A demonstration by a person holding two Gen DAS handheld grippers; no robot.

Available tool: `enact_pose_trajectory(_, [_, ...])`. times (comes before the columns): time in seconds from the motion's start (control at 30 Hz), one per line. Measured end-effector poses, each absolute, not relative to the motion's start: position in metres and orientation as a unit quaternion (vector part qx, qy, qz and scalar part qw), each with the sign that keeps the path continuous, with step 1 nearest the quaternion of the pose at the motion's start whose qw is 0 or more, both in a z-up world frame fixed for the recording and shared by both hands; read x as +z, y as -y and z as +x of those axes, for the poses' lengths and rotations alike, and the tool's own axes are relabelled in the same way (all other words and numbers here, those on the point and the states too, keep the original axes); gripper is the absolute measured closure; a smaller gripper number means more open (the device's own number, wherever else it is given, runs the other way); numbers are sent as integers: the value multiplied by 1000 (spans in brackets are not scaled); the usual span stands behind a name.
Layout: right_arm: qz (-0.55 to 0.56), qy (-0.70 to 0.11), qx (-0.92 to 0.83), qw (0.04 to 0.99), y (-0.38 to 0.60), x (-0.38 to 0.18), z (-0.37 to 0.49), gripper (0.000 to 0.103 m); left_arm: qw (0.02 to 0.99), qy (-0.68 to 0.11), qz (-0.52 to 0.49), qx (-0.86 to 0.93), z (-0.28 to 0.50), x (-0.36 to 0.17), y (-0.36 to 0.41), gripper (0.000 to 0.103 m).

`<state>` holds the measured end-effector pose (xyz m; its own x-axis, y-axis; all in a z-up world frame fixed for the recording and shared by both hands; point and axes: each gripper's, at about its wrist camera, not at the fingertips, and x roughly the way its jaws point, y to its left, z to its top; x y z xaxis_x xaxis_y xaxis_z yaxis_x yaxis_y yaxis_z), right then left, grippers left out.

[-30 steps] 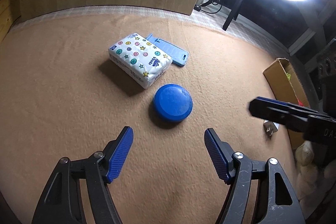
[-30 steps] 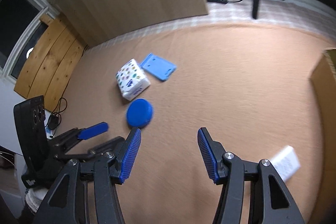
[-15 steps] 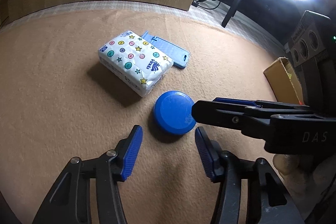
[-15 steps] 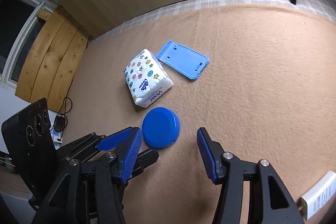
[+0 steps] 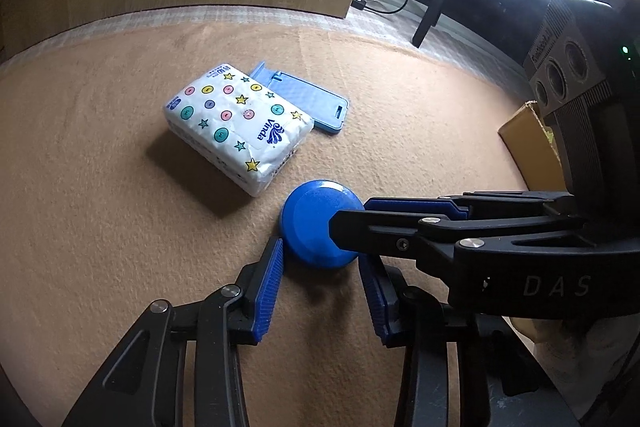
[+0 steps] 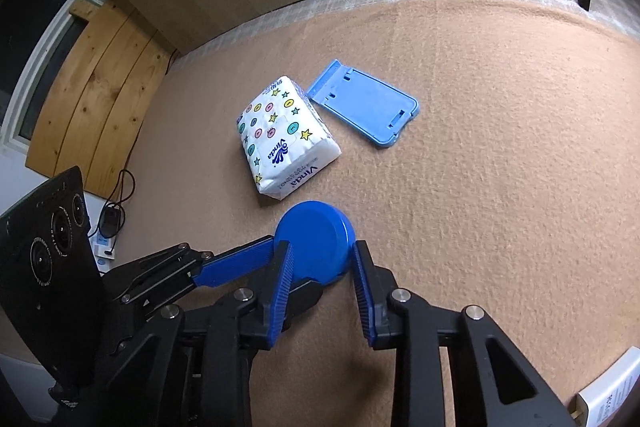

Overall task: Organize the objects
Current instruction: 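Grasp the blue round lid with the right tool, then carry the blue lid with the right tool and release it into the box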

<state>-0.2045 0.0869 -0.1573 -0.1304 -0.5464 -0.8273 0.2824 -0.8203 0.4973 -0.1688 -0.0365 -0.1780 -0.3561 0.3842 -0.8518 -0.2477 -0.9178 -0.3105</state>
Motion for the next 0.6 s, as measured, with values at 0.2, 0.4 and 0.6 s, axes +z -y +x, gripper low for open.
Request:
enact_pose_trajectory(0.2, [590,105,-750,280,-93,-151,-193,76,192,52,-530,824,-157,-171,29,62])
enact_pose_trajectory(0.4, [573,97,-765,276,-114,-134,-176,76,204,47,-520,828,-142,-158,8,62])
enact_pose_trajectory(0.6, [549,99,-789,256,-154,-113,-154,76,230,29,-503,832,-126,-137,-35,62])
